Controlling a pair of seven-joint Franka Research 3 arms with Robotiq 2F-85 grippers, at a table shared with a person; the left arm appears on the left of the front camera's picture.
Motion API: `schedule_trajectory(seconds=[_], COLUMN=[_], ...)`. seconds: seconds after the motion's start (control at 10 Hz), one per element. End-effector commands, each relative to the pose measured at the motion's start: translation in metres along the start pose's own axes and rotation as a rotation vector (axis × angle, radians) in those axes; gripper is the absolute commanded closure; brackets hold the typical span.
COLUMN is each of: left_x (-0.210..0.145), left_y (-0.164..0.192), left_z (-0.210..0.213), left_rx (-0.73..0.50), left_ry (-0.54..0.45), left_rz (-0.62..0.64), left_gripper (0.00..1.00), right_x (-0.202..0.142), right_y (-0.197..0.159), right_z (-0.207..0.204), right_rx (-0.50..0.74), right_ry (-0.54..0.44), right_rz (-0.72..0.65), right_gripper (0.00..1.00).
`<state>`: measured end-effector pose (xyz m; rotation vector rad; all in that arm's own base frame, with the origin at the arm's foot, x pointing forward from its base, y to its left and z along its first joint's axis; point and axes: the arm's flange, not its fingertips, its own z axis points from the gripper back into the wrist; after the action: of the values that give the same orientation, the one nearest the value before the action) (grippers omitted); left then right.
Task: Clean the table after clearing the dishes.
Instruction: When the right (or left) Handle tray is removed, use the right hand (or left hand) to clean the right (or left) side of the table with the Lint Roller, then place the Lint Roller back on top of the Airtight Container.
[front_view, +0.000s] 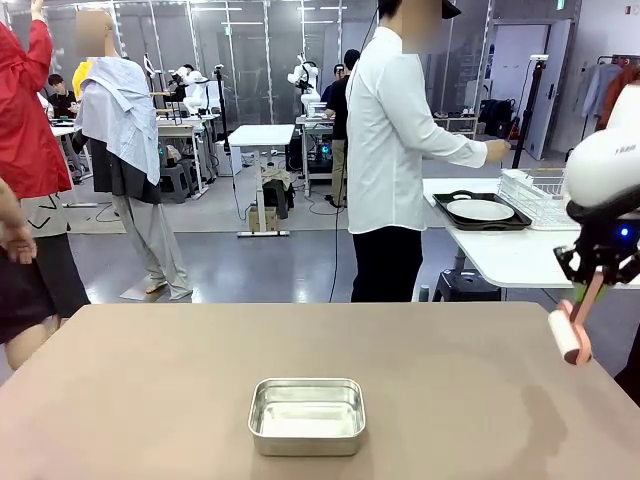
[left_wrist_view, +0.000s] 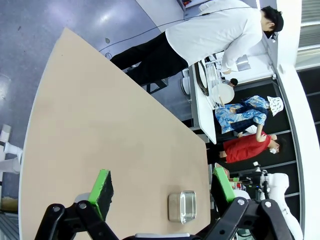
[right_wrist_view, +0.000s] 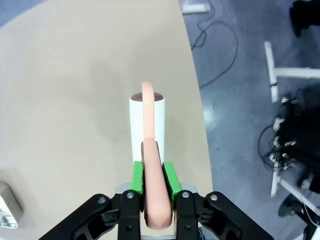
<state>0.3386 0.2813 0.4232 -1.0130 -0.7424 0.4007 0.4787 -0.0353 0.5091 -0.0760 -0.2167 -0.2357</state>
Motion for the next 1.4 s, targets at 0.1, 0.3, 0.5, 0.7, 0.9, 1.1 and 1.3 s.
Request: schedule_trajectory(seconds=[0.1,0.3,0.5,0.7,0.9,1.1,1.3], left_x=[0.001,0.001,0.001,0.001,0.001,0.001,0.001], left_y=[-0.003,-0.003,-0.003,-0.003,-0.003,-0.003,-0.003], left_z=[0.004,0.004,0.004,0.004,0.004,0.004,0.004], left_rx=[-0.014,-0.014,-0.014,-0.014,-0.014,-0.014,-0.014], left_ry=[-0.005,-0.005,-0.005,-0.005,-0.005,-0.005,-0.005], left_rz=[0.018,0.018,0.018,0.018,0.018,0.018,0.018], left_gripper=[0.0,0.0,0.0,0.0,0.0,0.0,0.0], right_x=[-0.026,-0.011,-0.011,-0.011,-0.011,-0.011,-0.011], right_y=[0.017,0.007,0.007,0.007,0.007,0.007,0.007], right_z=[0.013,0.023,0.023,0.023,0.023,0.023,0.023], right_rx=[-0.024,0.006,0.006,0.006,0.006,0.006,0.006], right_ry=[-0.027,-0.043,-0.043,-0.043,-0.043,-0.043,-0.043], right_rz=[0.039,0.017,0.017,0.017,0.017,0.017,0.017], right_gripper=[0.78,0.78,0.78,0.78,0.78,0.78,0.78])
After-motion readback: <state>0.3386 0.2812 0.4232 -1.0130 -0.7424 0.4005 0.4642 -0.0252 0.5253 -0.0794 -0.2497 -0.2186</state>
